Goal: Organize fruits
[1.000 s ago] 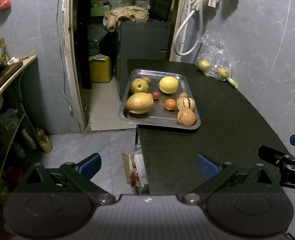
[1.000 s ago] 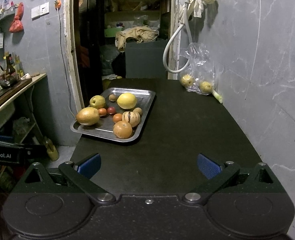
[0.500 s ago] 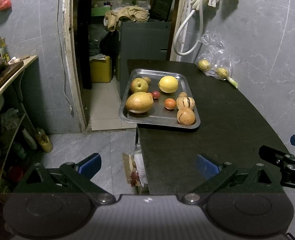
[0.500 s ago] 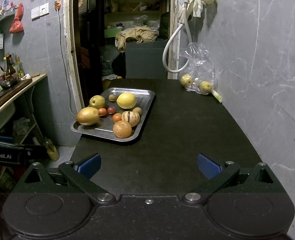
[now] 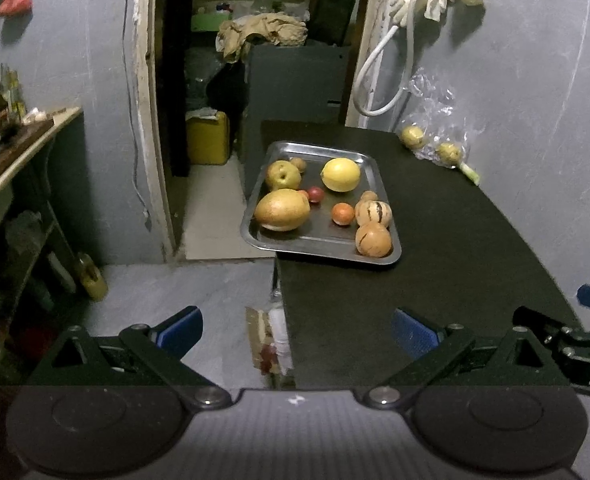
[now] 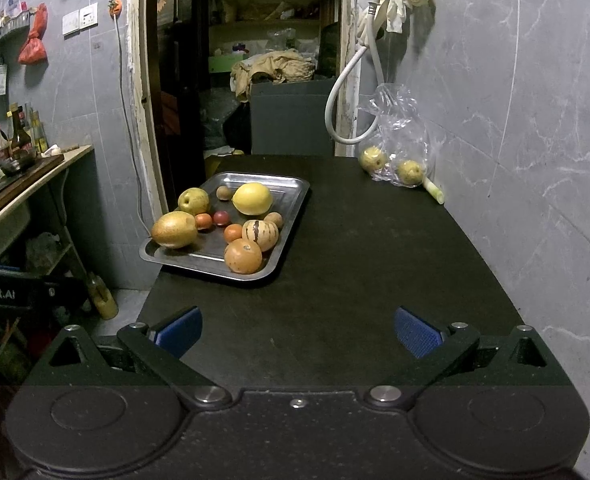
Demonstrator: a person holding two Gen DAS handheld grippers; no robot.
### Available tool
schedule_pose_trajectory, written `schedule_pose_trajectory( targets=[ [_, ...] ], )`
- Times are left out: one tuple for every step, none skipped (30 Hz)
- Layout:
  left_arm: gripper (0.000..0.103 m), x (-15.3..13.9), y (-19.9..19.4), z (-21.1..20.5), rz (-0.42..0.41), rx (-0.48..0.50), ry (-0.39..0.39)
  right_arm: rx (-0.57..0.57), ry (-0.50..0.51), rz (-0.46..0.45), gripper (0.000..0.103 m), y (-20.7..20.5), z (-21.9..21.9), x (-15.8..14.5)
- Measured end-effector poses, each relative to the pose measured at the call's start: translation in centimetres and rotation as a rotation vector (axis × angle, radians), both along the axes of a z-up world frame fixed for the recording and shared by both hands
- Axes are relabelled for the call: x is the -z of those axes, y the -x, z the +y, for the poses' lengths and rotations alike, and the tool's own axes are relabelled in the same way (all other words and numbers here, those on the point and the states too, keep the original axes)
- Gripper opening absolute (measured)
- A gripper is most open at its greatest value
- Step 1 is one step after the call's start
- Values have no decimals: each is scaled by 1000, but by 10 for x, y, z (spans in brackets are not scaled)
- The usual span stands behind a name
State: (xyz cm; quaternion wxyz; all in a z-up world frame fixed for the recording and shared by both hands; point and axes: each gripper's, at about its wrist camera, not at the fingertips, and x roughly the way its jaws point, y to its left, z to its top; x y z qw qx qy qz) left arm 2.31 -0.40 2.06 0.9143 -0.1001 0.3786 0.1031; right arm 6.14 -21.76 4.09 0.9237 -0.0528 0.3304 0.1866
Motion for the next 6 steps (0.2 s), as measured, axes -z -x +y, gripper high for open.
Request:
schedule_pose_trajectory(
  targets=[
    [102, 0, 0, 1, -3, -1, 12, 0, 0, -1, 102, 0, 0, 0],
    [102, 0, 0, 2, -7, -4, 15, 0, 0, -1, 102, 0, 0, 0],
    [102, 0, 1, 2, -10, -5, 10, 0, 1, 0, 102, 0, 0, 0],
    [102, 0, 1, 2, -9, -4, 3, 0, 1, 1, 102, 0, 0, 0],
    [102, 0, 0, 2, -8, -5, -1, 0, 1, 2, 102, 0, -1, 1],
    [102, 0, 0, 2, -7, -6, 0, 0, 1, 4, 102, 0, -1, 1]
  ],
)
